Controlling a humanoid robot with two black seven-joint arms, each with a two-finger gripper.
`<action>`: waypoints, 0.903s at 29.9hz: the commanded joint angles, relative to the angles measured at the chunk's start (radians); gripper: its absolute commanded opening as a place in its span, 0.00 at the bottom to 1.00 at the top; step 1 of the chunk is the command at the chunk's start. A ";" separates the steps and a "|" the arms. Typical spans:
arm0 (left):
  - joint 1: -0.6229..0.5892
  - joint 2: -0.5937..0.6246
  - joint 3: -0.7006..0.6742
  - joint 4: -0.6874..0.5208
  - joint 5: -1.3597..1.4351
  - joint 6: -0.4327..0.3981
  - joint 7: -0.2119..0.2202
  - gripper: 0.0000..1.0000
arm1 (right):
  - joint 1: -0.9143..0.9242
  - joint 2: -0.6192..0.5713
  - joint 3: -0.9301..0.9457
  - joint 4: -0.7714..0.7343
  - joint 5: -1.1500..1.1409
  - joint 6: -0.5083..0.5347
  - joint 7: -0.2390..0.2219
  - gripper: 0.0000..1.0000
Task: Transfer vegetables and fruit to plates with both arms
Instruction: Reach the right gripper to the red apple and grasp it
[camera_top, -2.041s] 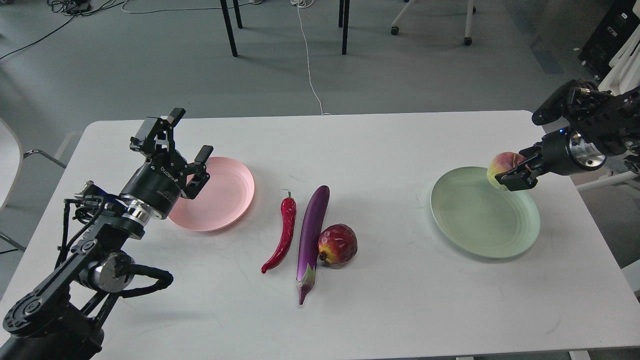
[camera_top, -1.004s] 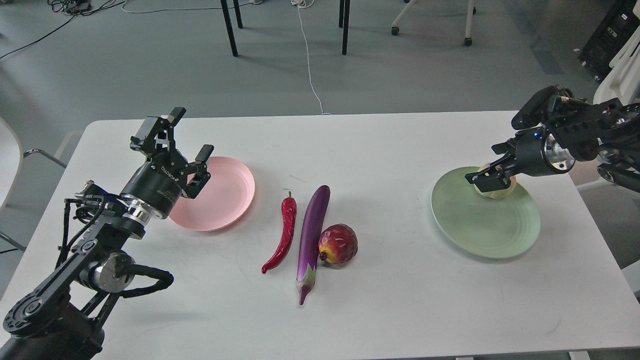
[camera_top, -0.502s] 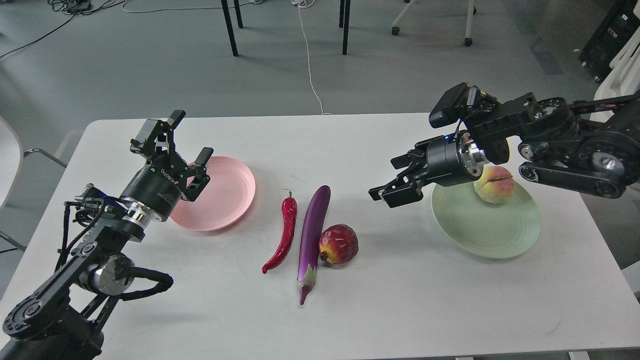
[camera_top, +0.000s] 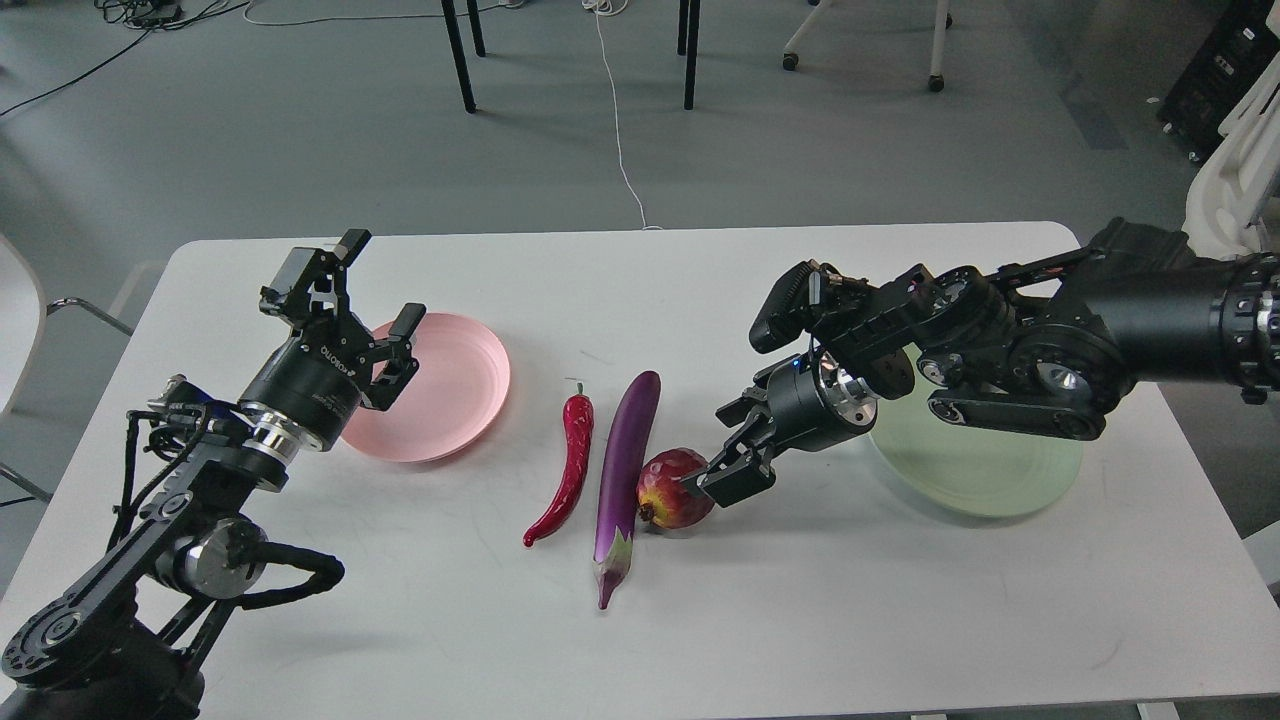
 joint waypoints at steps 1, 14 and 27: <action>0.000 -0.001 0.000 0.000 0.000 0.000 0.000 1.00 | -0.022 0.030 -0.002 -0.022 -0.001 -0.001 0.000 0.97; 0.001 0.004 0.000 -0.001 0.000 0.000 0.000 1.00 | -0.059 0.096 -0.002 -0.099 0.001 -0.006 0.000 0.91; 0.009 0.009 -0.002 -0.023 0.000 0.000 0.000 1.00 | 0.010 0.044 -0.011 -0.054 0.001 -0.004 0.000 0.46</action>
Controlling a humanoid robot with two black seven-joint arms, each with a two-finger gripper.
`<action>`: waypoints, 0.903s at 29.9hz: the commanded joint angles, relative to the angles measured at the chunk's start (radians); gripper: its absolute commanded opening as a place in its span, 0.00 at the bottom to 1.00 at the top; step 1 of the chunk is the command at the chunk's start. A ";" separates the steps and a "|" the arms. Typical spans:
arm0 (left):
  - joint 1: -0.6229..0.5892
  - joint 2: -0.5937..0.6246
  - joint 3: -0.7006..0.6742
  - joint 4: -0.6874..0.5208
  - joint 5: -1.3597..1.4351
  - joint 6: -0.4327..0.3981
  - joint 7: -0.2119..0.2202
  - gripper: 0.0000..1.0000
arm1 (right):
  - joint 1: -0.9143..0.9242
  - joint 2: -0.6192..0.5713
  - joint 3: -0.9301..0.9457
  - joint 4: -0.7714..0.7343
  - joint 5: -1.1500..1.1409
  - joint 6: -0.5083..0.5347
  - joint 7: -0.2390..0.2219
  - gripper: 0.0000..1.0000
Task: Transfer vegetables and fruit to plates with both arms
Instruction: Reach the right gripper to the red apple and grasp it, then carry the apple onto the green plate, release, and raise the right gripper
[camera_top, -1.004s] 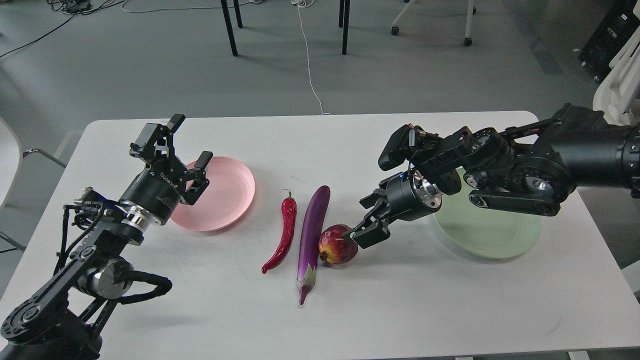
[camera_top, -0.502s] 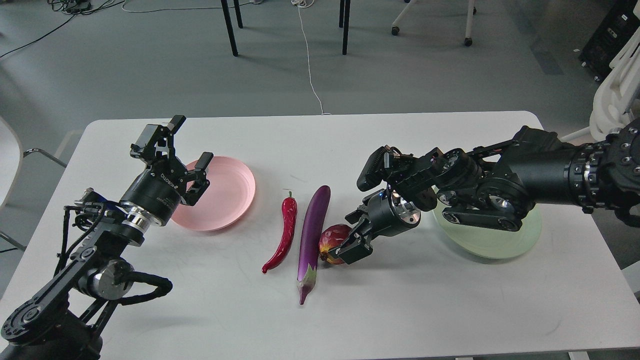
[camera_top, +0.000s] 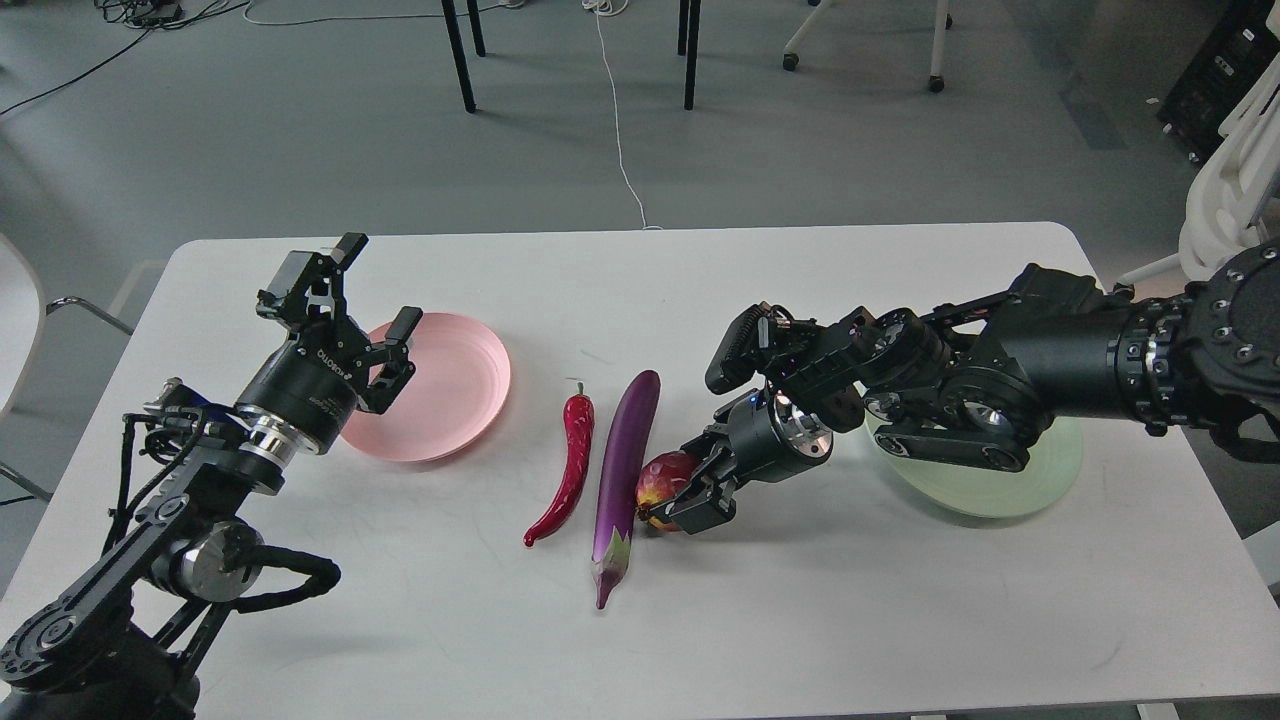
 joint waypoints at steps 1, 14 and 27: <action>0.002 0.000 0.000 -0.013 0.000 0.000 0.000 1.00 | 0.074 -0.061 0.001 0.049 0.000 -0.001 0.000 0.46; 0.003 -0.005 0.001 -0.015 0.000 0.000 0.000 1.00 | 0.222 -0.484 -0.083 0.144 -0.305 0.008 0.000 0.46; 0.009 -0.006 0.001 -0.016 0.002 0.000 0.000 1.00 | 0.067 -0.625 -0.110 0.135 -0.332 0.000 0.000 0.62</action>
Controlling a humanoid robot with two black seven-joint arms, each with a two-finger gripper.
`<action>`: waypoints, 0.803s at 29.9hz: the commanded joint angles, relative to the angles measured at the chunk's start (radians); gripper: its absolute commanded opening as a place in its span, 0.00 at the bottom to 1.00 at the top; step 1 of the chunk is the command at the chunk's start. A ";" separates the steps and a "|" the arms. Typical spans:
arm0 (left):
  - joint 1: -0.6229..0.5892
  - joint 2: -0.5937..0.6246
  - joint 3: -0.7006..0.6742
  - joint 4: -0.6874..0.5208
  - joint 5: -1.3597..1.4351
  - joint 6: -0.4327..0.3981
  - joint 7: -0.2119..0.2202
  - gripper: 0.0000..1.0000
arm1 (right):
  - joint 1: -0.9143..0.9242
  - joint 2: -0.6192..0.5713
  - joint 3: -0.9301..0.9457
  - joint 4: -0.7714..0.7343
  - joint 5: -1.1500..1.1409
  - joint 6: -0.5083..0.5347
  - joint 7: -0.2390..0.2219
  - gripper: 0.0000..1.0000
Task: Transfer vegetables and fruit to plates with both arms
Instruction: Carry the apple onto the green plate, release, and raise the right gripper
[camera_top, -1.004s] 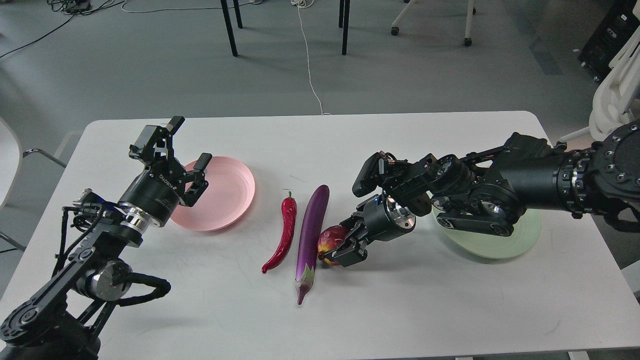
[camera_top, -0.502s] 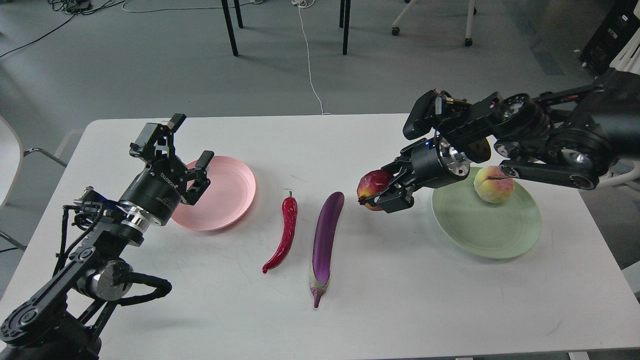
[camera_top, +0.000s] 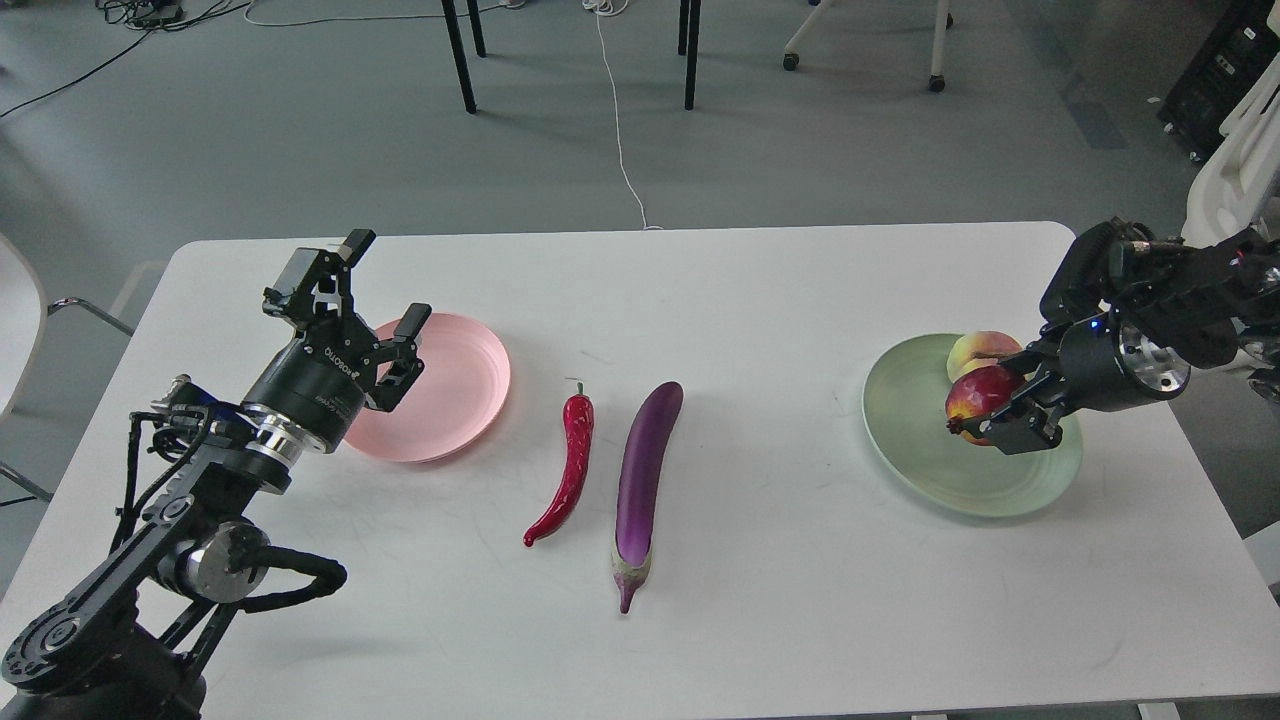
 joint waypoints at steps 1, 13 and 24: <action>0.006 0.003 -0.002 0.000 0.000 0.000 0.000 1.00 | -0.033 -0.013 0.006 -0.004 0.001 -0.010 0.000 0.71; 0.006 0.000 -0.002 0.000 0.000 0.000 0.000 1.00 | -0.054 -0.019 0.058 -0.013 0.005 -0.026 0.000 0.95; -0.006 0.015 -0.002 0.000 0.015 0.000 -0.003 1.00 | -0.122 -0.120 0.347 0.062 0.366 -0.026 0.000 0.97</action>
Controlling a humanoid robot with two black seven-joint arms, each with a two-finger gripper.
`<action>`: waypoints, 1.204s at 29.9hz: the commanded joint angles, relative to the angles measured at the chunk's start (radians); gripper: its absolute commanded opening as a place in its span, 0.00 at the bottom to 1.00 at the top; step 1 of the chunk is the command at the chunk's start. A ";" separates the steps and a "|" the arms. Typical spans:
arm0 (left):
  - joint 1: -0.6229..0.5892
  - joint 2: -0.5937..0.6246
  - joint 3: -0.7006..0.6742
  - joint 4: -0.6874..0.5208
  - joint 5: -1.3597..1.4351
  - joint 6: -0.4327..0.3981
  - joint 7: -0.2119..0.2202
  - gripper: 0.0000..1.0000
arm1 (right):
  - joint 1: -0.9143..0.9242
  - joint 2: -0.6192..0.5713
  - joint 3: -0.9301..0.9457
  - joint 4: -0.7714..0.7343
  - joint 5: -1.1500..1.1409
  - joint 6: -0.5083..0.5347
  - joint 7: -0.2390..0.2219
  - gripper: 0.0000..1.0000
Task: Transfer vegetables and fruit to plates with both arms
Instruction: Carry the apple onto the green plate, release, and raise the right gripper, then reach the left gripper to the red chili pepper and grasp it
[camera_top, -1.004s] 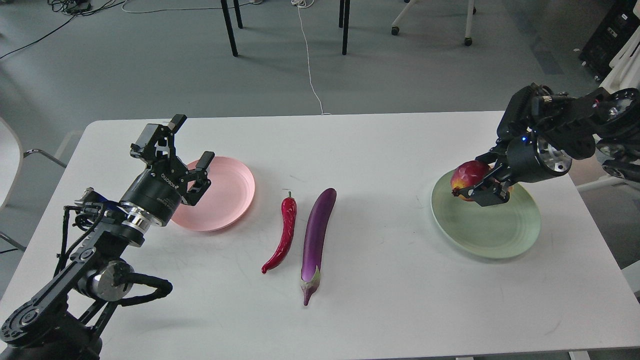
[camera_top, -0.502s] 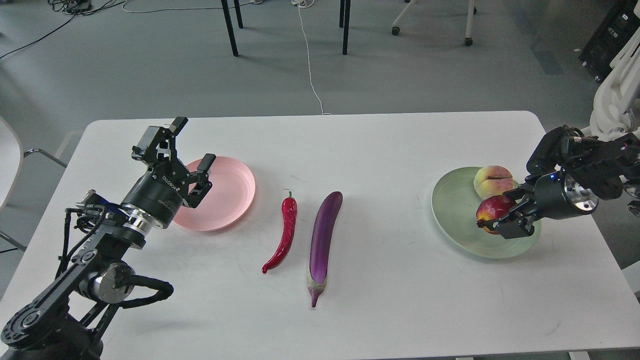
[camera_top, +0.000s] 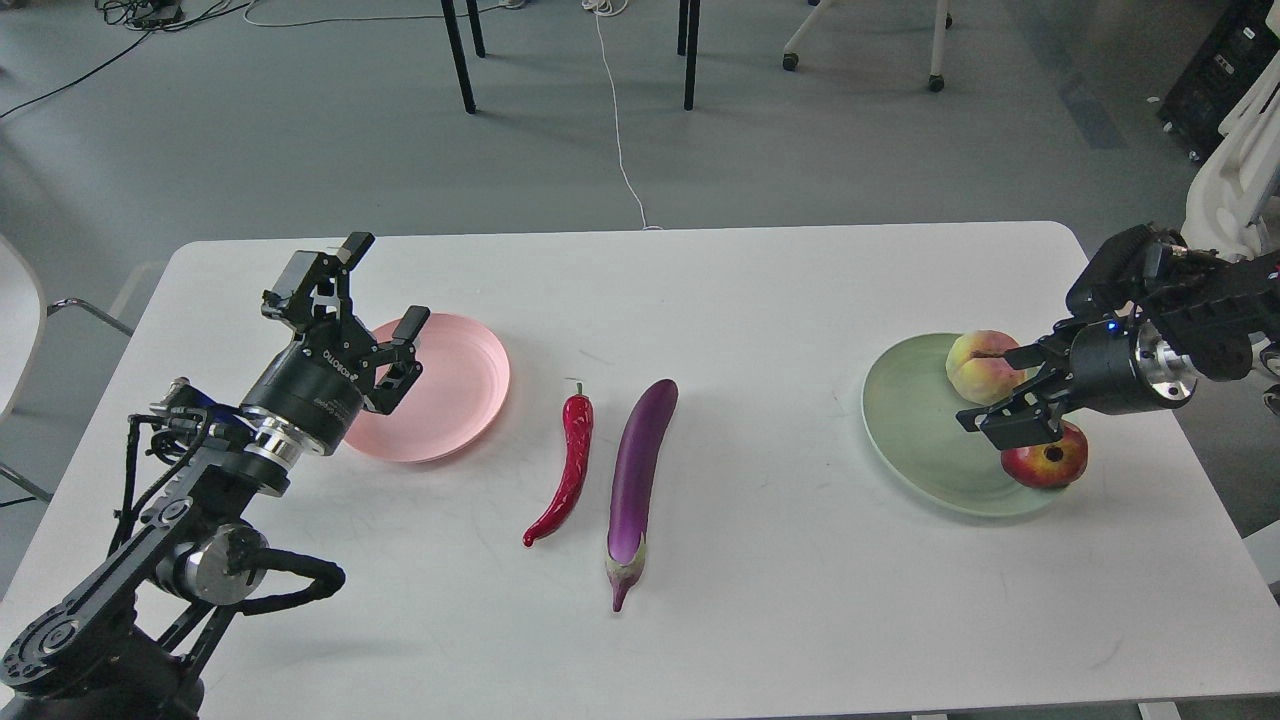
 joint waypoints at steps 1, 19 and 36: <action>-0.010 0.016 0.000 0.000 0.022 0.000 -0.006 1.00 | -0.082 -0.015 0.142 0.039 0.323 0.000 0.000 0.97; -0.229 0.127 0.294 -0.100 0.749 -0.009 -0.150 1.00 | -0.745 0.065 0.933 -0.050 1.435 0.168 0.000 0.98; -0.732 0.056 0.863 0.164 1.156 -0.159 0.123 1.00 | -0.835 0.045 0.992 -0.226 1.513 0.398 0.000 0.98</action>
